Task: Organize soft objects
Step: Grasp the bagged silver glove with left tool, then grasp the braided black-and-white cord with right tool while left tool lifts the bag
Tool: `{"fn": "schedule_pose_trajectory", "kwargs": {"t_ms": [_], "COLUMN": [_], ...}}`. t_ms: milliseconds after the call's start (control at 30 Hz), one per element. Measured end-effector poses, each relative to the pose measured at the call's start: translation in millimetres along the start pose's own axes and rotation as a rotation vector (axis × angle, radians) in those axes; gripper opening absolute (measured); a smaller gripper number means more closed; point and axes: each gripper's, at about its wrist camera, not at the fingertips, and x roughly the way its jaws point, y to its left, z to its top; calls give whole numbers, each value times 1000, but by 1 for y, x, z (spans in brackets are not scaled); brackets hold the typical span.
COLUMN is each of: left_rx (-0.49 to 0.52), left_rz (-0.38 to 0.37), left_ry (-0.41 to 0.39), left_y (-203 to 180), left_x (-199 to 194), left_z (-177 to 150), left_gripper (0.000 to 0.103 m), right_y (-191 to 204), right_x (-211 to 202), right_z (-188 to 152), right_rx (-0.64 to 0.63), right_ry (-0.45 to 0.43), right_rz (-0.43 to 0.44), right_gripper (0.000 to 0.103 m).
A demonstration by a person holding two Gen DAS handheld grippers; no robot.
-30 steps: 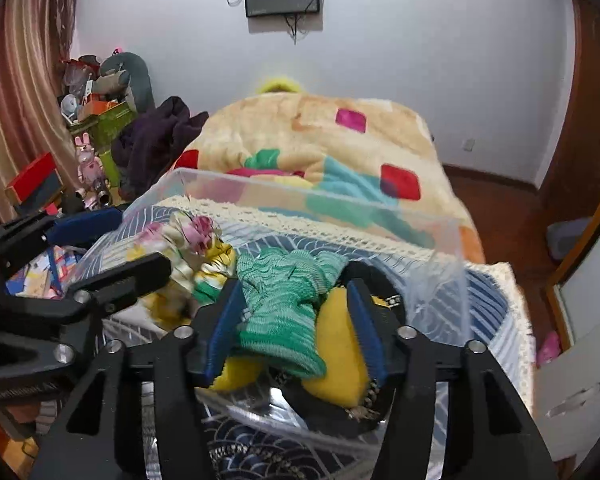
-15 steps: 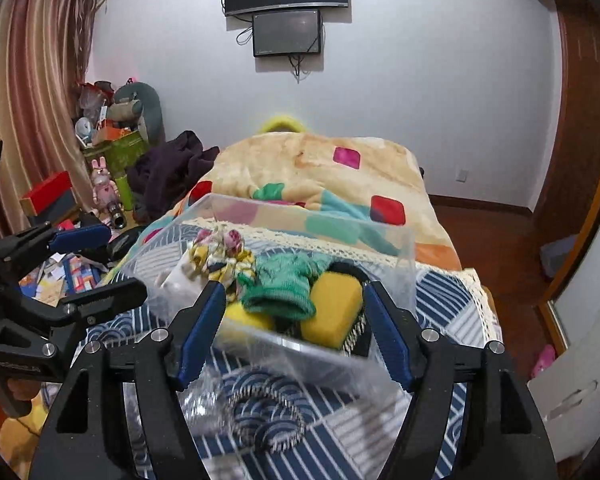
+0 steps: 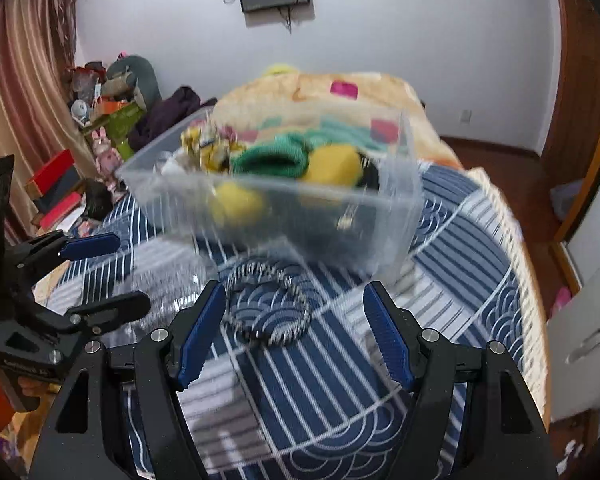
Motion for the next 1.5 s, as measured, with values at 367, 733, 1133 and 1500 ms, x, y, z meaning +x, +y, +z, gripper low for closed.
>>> {"fn": "schedule_pose_trajectory", "kwargs": {"t_ms": [367,733,1133,1500], "left_rx": [-27,-26,-41,-37], "left_rz": [5,-18,-8,57], "left_ry": [-5,-26,-88,-230], "left_y": [-3,-3,0,11], "left_x": [17,8,-23,-69], "left_z": [-2,-9,-7,17], "left_gripper": [70,40,34,34], "right_y": [2,20,15,12], "right_x": [14,29,21,-19], "right_z": [-18,-11,-12,1], "right_rx": [37,-57,-33,-16], "right_ry": [69,70,45,-85], "right_rz": [15,-15,11,23], "right_gripper": [68,53,12,12]}}
